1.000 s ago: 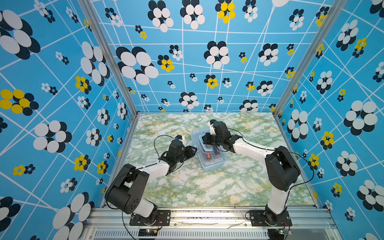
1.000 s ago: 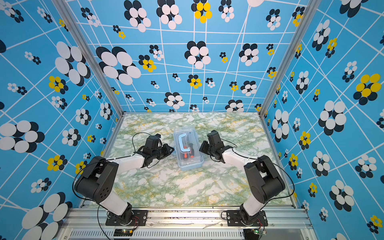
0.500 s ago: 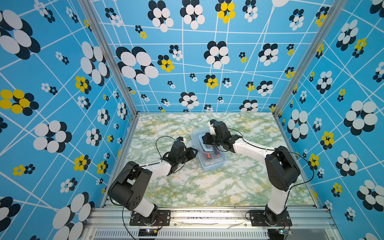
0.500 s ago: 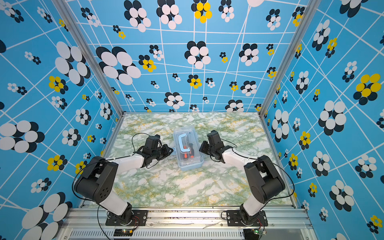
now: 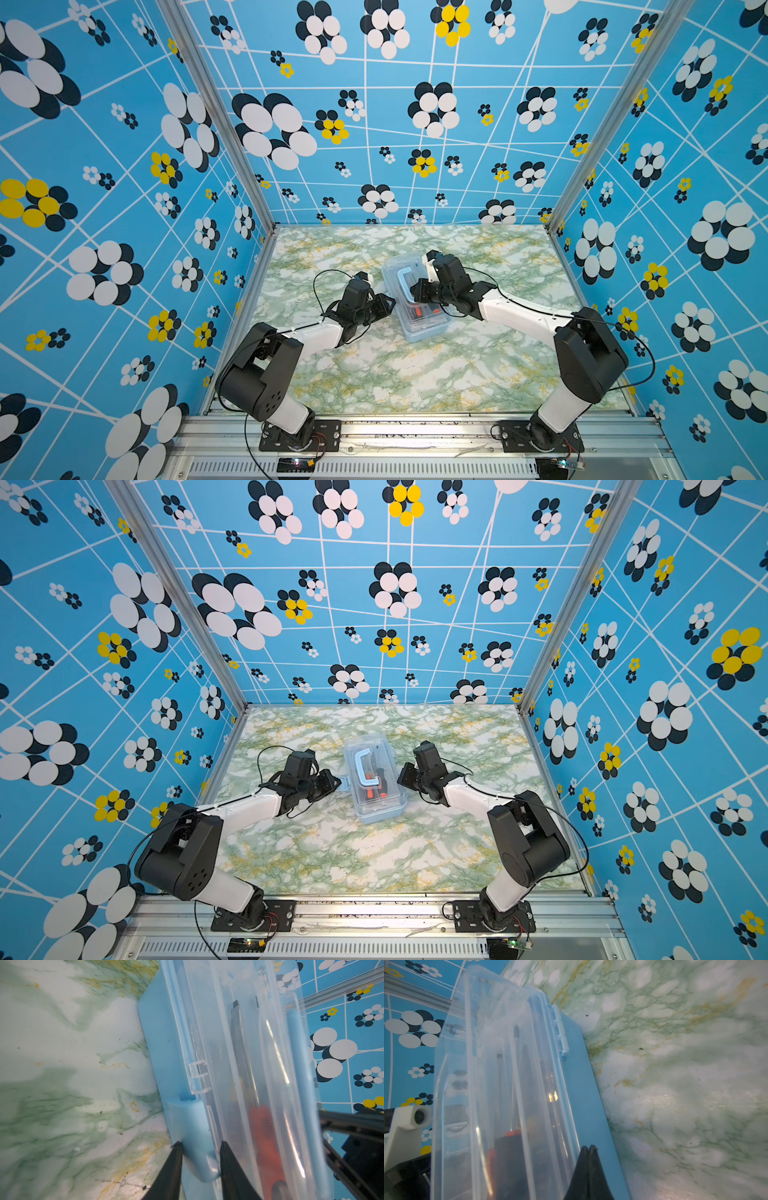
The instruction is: Pack the tool kit
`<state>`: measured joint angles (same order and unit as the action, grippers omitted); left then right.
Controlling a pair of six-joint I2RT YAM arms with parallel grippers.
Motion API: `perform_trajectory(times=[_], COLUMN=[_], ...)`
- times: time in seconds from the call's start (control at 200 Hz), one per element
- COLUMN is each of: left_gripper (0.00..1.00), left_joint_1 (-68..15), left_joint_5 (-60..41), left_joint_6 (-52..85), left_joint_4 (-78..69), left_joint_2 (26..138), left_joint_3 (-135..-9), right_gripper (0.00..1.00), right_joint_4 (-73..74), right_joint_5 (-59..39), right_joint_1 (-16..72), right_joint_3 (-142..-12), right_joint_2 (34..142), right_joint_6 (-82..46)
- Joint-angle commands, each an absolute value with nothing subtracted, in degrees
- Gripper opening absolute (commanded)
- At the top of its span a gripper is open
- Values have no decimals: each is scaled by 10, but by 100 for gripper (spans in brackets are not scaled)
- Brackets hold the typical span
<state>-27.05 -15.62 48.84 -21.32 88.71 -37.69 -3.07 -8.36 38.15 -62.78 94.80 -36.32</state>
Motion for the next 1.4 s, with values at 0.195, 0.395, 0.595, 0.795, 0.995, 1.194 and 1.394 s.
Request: perform_trajectory(times=[0.195, 0.395, 0.595, 0.795, 0.995, 1.194, 1.394], left_gripper=[32, 32, 32, 27, 15, 14, 21], left_joint_1=[-250, -243, -240, -233, -224, -222, -222], left_joint_5=[-140, -135, -144, -159, -173, -189, -208], left_joint_6=[476, 469, 467, 464, 461, 453, 456], left_joint_4=[-182, -164, -170, -180, -182, -178, -182], left_joint_2=[869, 861, 884, 917, 926, 936, 939], left_joint_3=[-387, -388, -395, -416, -430, -437, -440], right_gripper=[9, 10, 8, 7, 6, 6, 6], right_joint_4=[-94, -67, -23, 19, 33, 18, 15], right_joint_5=[49, 0, -50, -97, -107, -105, -108], right_joint_1=[305, 285, 285, 285, 288, 294, 294], right_joint_3=[-543, -547, -561, -542, -511, -508, -509], right_joint_2=[880, 940, 989, 997, 953, 927, 935], right_joint_6=[-411, -393, -396, -425, -448, -448, -440])
